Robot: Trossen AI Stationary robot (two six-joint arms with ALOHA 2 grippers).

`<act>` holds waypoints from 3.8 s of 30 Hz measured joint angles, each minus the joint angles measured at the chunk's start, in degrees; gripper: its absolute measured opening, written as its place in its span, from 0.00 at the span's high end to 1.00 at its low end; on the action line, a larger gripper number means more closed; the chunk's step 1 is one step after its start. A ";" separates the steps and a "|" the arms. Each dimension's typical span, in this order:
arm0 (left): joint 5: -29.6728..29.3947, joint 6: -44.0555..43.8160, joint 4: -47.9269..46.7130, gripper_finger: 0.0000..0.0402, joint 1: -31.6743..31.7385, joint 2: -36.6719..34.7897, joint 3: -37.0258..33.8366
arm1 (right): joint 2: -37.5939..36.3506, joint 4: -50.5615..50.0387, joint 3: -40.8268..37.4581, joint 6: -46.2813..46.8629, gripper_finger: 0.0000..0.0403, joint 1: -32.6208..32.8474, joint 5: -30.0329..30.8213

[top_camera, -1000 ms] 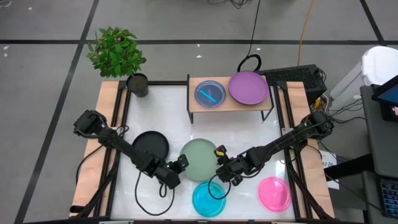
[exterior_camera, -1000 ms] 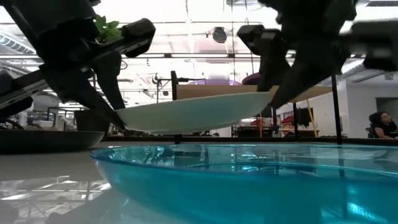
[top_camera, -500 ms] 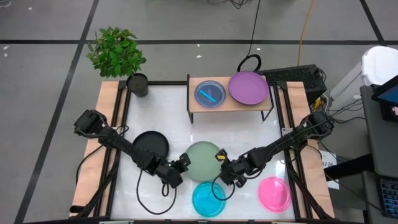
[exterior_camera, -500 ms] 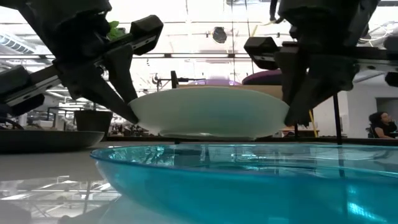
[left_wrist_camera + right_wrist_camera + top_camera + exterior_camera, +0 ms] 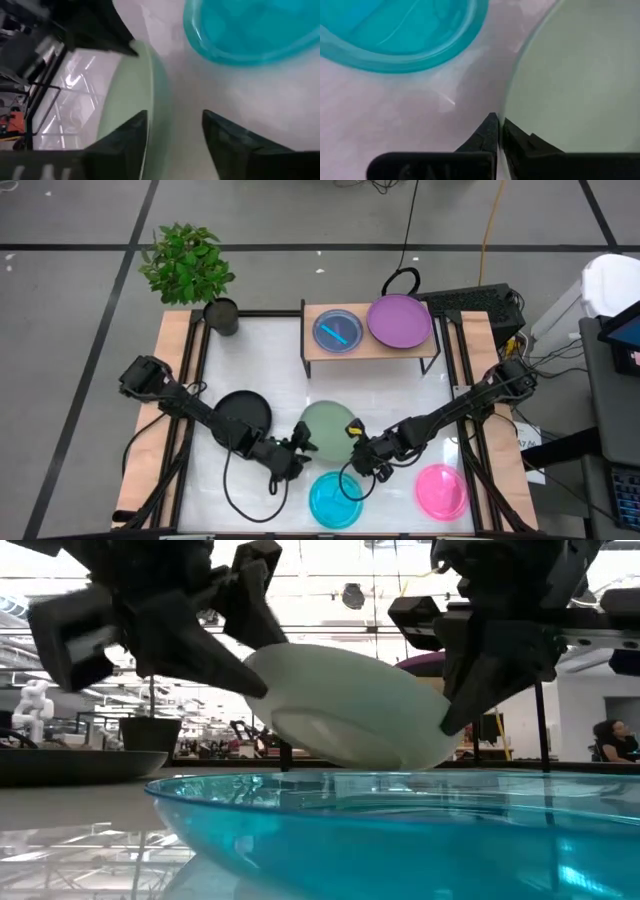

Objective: Place and stack plates onto a shelf
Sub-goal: Stack the light green plate on top of the violet plate on the shelf

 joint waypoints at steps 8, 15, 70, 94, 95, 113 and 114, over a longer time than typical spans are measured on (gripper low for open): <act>-1.56 -13.30 0.01 0.40 -1.17 -3.99 -0.09 | -2.67 -3.21 -0.01 7.78 1.00 2.97 1.73; -2.27 -24.14 -3.47 0.39 -1.52 -5.20 -0.09 | -7.76 -5.11 0.01 12.59 1.00 6.67 5.84; -7.29 -49.31 -4.49 0.39 -0.49 -5.16 -0.15 | -24.75 -57.61 27.40 -6.17 1.00 -32.84 12.38; -7.29 -48.65 -4.54 0.39 0.51 -5.14 -0.15 | -22.87 -54.14 17.65 -9.77 0.96 -45.54 4.76; -7.29 -48.62 -4.54 0.39 0.51 -5.14 -0.15 | -22.83 -54.08 17.30 -9.80 0.96 -45.54 5.86; -7.29 -48.75 -4.96 0.39 0.51 -5.14 -0.15 | -23.20 -53.18 16.84 -7.51 0.95 -45.37 8.00; -7.29 -48.75 -4.95 0.39 0.51 -5.14 -0.15 | -23.20 -53.46 16.84 -7.40 0.95 -45.35 7.98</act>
